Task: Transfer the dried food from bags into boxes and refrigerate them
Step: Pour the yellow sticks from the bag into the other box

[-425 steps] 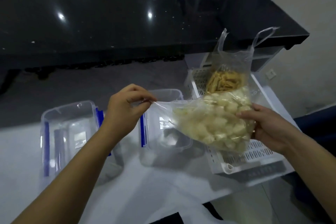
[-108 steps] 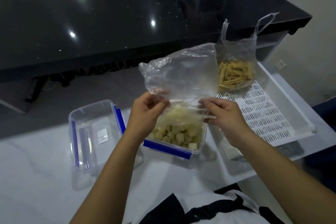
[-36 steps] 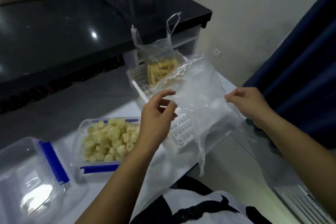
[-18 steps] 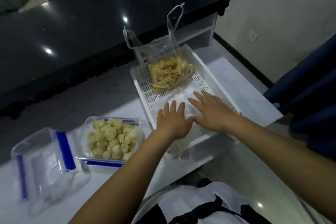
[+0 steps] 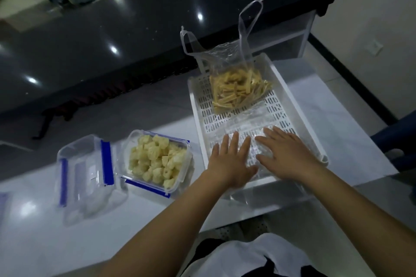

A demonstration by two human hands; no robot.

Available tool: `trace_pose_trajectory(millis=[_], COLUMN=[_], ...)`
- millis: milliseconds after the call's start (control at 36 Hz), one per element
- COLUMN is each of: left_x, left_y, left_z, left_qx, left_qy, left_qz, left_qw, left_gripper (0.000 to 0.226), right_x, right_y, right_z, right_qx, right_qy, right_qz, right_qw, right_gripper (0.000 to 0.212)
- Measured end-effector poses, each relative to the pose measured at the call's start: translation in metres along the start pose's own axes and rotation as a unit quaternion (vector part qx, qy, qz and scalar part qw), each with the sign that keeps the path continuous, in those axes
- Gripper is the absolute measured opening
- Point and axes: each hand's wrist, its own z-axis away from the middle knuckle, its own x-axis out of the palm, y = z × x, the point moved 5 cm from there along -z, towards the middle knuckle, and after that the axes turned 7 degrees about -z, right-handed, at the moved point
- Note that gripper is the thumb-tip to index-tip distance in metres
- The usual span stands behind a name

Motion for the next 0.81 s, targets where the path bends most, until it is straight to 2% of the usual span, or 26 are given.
trace_pose_trajectory(millis=[111,167,222,278,361,417,472,528,583,667,806], left_x=[-0.015,-0.035,-0.066,-0.103,-0.159,-0.192,-0.217,-0.232,-0.242,-0.252,-0.274], left_y=[0.0,-0.003,-0.012,-0.03,-0.065,-0.088,-0.107,-0.123,-0.136,-0.145,-0.135], left_z=[0.006,0.011,0.019,0.031,0.047,0.053,0.053,0.046,0.034,0.02,0.005], left_qx=[0.011,0.027,0.038,0.029,-0.001,-0.018,-0.036,-0.063,-0.075,-0.05,0.026], left_qy=[-0.021,-0.009,0.055,0.155,0.326,0.427,0.496,0.506,0.485,0.468,0.516], left_qz=[0.046,0.091,0.14,0.184,0.225,0.169,0.081,0.001,-0.057,-0.106,-0.123], left_qw=[0.999,0.995,0.988,0.97,0.918,0.888,0.864,0.86,0.87,0.876,0.847], left_gripper=[0.084,0.077,0.063,0.044,0.027,0.032,0.044,0.057,0.063,0.052,0.017], right_x=[-0.001,-0.002,-0.002,-0.002,-0.002,-0.002,-0.004,-0.005,-0.008,-0.01,-0.012], right_y=[-0.001,-0.002,-0.002,-0.001,0.0,0.0,-0.001,-0.002,-0.005,-0.007,-0.007], right_z=[0.001,0.001,0.002,0.003,0.004,0.005,0.006,0.009,0.011,0.013,0.014], right_qx=[-0.003,-0.005,-0.005,-0.006,-0.007,-0.005,-0.002,-0.003,-0.007,-0.002,0.004], right_qy=[0.012,0.018,0.021,0.02,0.022,0.028,0.033,0.04,0.053,0.062,0.075], right_qz=[0.005,0.007,0.006,0.0,-0.01,-0.015,-0.024,-0.03,-0.028,-0.028,-0.041], right_qw=[1.0,1.0,1.0,1.0,1.0,0.999,0.999,0.999,0.998,0.998,0.996], right_gripper=[0.061,0.06,0.059,0.059,0.058,0.057,0.056,0.053,0.049,0.047,0.048])
